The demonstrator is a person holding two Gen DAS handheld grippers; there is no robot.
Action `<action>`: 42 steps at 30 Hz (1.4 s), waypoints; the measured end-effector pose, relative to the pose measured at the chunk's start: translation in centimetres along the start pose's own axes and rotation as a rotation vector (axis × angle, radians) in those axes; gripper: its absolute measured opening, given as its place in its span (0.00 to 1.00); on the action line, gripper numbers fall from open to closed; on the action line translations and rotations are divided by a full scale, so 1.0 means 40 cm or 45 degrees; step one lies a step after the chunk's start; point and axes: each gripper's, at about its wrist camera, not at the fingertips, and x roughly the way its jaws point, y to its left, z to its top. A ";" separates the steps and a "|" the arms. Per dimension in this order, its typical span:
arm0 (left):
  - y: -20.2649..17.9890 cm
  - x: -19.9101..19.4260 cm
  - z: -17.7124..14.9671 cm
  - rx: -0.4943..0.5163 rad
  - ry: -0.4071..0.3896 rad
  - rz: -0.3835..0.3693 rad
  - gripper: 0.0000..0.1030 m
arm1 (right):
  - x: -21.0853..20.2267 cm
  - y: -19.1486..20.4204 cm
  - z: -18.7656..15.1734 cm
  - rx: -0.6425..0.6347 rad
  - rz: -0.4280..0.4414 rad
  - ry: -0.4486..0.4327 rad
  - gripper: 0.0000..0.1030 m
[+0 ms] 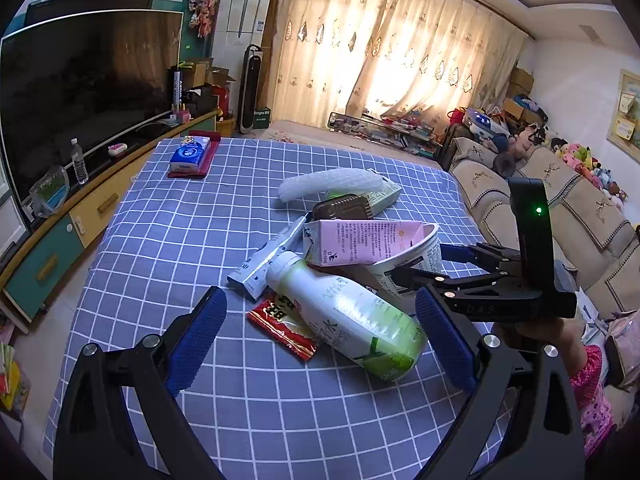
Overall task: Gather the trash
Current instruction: 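Return to the table and grasp the white yogurt cup with the right gripper, then carry the yogurt cup over the bin and open the right gripper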
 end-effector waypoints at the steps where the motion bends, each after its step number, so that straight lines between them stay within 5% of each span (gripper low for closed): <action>1: -0.002 0.002 -0.001 0.001 0.001 -0.001 0.91 | 0.000 -0.001 -0.001 0.002 0.002 -0.005 0.74; 18: -0.019 0.011 -0.014 0.013 0.002 -0.008 0.91 | -0.141 -0.036 -0.099 0.146 -0.003 -0.041 0.73; 30: -0.034 0.014 -0.018 0.029 0.011 -0.026 0.91 | -0.299 -0.079 -0.170 0.263 -0.111 -0.124 0.73; 38: -0.060 0.022 -0.025 0.046 0.033 -0.055 0.91 | -0.408 -0.230 -0.239 0.479 -0.333 -0.207 0.73; 42: -0.086 0.037 -0.033 0.069 0.057 -0.073 0.91 | -0.459 -0.352 -0.296 0.650 -0.533 -0.235 0.73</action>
